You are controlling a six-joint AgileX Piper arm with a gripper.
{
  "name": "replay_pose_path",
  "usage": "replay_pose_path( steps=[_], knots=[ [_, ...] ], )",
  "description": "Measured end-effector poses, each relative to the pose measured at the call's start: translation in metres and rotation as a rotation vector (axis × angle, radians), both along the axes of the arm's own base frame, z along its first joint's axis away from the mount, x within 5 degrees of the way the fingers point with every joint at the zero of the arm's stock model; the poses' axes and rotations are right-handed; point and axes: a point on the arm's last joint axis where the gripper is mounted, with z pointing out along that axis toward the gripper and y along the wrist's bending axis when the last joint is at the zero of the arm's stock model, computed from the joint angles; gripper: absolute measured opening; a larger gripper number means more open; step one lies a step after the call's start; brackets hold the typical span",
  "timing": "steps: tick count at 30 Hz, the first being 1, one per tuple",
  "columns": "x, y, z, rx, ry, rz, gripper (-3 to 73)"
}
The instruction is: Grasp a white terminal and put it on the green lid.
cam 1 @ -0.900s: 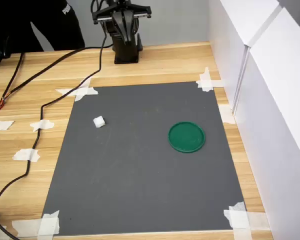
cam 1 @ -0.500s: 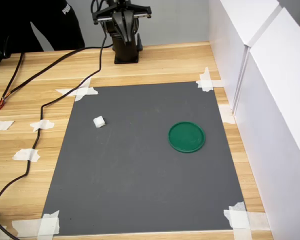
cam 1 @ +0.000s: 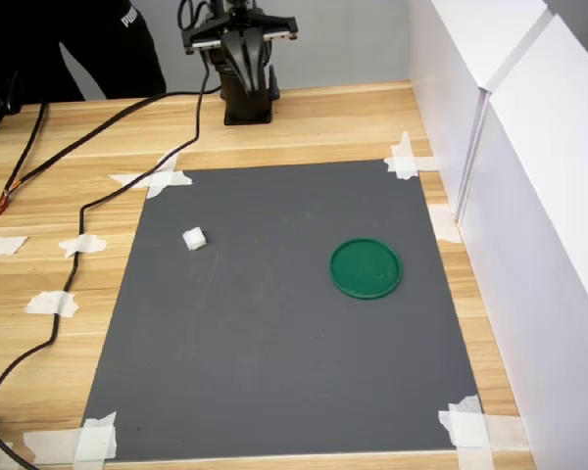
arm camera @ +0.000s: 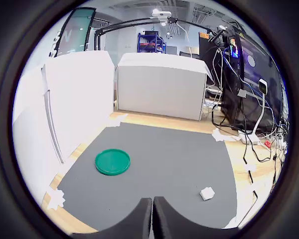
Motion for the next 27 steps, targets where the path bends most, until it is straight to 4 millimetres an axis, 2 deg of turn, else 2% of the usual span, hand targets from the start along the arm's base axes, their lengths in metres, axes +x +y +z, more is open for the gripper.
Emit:
replay_pose_path(
  steps=[10,13,22,27],
  knots=[
    [0.033,0.001,0.044,-0.041,0.107,0.003,-1.6],
    [0.045,0.002,0.054,-0.076,0.191,0.014,-1.6],
    [0.084,-0.002,0.065,-0.231,0.460,0.028,-1.6],
    [0.104,-0.009,0.063,-0.319,0.568,0.029,-1.3]
  ],
)
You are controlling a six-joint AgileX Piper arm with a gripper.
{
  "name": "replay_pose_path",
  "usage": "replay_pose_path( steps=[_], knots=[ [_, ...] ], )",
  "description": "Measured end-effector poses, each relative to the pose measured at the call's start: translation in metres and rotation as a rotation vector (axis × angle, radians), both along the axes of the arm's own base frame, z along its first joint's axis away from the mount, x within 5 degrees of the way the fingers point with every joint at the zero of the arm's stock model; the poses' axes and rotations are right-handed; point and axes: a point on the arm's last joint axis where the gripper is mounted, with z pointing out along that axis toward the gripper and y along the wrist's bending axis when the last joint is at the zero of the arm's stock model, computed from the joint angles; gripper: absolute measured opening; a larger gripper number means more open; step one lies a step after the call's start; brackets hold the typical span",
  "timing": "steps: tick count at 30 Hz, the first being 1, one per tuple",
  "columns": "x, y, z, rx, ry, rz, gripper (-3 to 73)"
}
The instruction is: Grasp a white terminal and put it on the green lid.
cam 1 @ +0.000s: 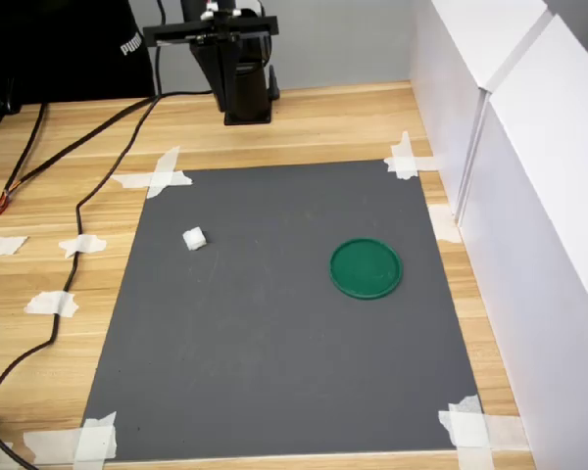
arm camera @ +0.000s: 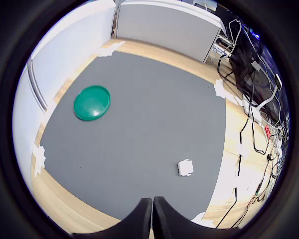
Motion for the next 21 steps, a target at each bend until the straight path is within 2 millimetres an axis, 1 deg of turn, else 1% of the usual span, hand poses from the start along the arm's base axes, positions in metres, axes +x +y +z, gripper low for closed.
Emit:
replay_pose_path(
  steps=[3,6,7,10,16,19,21],
  knots=[
    [0.008,-0.010,-0.001,-0.026,0.049,0.018,1.1],
    [0.013,-0.022,-0.004,-0.040,0.113,0.062,7.2],
    [0.014,-0.025,-0.005,-0.042,0.134,0.088,10.4],
    [0.016,-0.034,-0.009,-0.045,0.191,0.114,23.7],
    [0.023,-0.045,-0.010,-0.083,0.220,0.133,55.5],
    [0.031,-0.048,-0.010,-0.097,0.235,0.145,66.6],
    [0.037,-0.050,-0.006,-0.098,0.249,0.155,69.7]
  ],
)
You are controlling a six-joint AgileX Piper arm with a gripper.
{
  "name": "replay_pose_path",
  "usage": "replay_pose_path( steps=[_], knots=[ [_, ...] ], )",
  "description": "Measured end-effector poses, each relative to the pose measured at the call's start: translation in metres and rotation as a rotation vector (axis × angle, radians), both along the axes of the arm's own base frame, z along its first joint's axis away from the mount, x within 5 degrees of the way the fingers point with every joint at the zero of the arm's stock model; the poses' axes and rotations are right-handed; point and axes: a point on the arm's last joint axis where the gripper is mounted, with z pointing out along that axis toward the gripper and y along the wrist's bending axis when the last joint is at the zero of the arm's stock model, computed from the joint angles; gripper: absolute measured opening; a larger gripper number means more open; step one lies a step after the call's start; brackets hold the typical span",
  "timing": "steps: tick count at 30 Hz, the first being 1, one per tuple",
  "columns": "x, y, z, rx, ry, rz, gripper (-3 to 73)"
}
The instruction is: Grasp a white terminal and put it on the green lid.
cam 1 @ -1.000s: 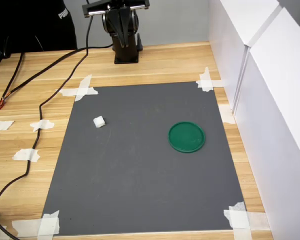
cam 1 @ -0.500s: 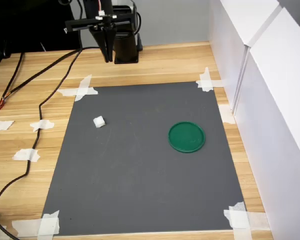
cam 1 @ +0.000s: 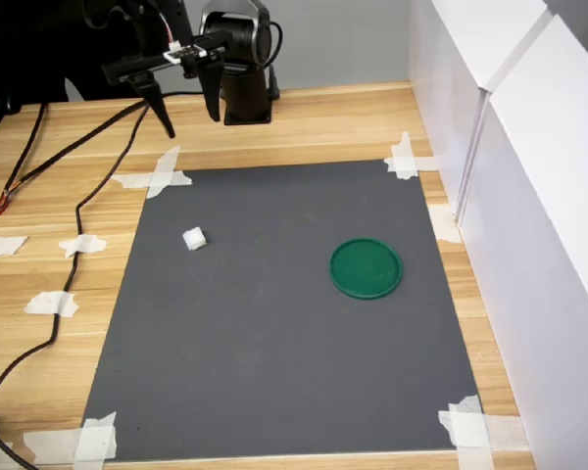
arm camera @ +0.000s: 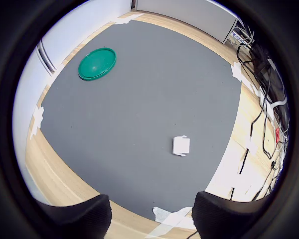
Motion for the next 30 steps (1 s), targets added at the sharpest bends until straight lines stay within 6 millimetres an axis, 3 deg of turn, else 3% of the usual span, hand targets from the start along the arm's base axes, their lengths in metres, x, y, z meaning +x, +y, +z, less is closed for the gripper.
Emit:
replay_pose_path(
  steps=[8,22,30],
  knots=[
    [0.027,-0.007,0.011,-0.005,0.003,0.025,71.5],
    [0.063,-0.018,-0.034,0.015,0.115,0.026,70.8],
    [0.076,-0.024,-0.034,-0.068,-0.001,0.095,70.3]
  ],
)
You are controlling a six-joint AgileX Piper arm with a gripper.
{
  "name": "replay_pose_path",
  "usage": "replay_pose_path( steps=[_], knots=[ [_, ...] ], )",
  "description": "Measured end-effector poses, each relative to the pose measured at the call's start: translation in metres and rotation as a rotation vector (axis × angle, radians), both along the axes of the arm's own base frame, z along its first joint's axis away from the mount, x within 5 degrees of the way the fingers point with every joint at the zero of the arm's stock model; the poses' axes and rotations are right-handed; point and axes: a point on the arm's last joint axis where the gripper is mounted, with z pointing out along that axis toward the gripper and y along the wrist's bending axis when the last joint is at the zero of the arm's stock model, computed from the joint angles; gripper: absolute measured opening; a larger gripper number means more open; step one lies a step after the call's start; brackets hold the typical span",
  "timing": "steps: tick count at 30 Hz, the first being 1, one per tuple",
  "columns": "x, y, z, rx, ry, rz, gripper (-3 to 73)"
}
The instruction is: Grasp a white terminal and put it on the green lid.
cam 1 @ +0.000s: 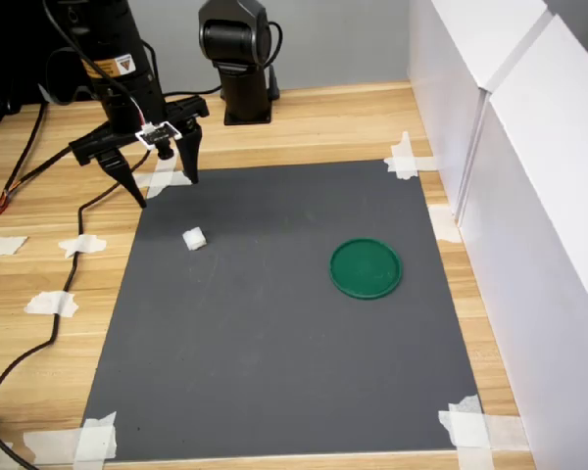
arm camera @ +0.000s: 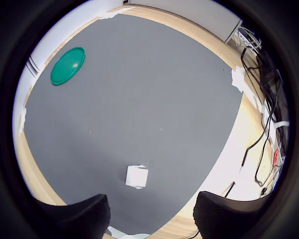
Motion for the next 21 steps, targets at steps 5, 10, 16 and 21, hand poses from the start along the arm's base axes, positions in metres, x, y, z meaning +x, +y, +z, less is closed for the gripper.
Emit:
replay_pose_path(
  steps=[5,10,16,21],
  knots=[
    [-0.005,0.002,-0.014,-0.008,0.008,0.050,70.3],
    [-0.012,0.004,-0.032,-0.019,0.032,0.084,70.1],
    [-0.004,0.014,-0.044,-0.041,0.037,0.108,70.1],
    [0.003,0.013,-0.061,-0.031,0.087,0.074,70.1]
  ],
)
